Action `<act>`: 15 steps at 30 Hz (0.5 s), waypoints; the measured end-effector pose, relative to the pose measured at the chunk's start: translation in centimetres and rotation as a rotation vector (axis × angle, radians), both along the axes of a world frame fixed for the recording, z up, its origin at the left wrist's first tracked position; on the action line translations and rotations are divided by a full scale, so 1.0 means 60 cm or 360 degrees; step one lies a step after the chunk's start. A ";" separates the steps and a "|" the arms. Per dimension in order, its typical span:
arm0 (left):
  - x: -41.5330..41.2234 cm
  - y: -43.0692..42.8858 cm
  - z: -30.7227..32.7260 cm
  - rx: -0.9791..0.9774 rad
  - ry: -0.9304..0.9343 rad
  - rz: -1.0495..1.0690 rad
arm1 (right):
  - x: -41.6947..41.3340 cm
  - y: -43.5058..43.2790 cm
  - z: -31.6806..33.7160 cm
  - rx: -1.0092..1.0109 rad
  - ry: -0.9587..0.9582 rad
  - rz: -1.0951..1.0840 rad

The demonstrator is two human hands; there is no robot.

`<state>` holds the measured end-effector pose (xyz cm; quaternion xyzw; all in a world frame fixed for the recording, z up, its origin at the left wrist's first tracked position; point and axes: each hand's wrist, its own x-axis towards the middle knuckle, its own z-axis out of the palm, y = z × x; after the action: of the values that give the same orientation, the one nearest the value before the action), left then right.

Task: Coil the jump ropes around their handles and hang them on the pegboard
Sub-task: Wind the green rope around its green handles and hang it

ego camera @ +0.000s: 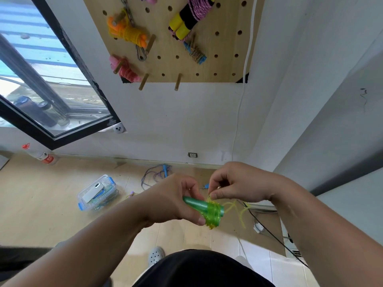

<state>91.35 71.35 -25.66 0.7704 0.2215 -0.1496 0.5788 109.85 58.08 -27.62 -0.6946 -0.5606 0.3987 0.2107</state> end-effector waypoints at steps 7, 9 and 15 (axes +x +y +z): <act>0.016 -0.008 -0.035 0.0758 0.0014 0.0324 | -0.046 0.030 -0.001 0.0035 -0.0334 -0.0322; 0.019 -0.009 -0.040 0.0741 -0.0020 0.0495 | -0.061 0.030 0.002 0.0065 -0.0354 -0.0414; 0.028 -0.014 -0.046 0.0240 -0.0105 0.1021 | -0.094 0.010 0.001 0.0334 -0.0367 -0.0692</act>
<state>93.04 70.49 -28.44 0.7065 0.4443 0.0822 0.5447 104.23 58.69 -27.54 -0.8139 -0.4567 0.2020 0.2969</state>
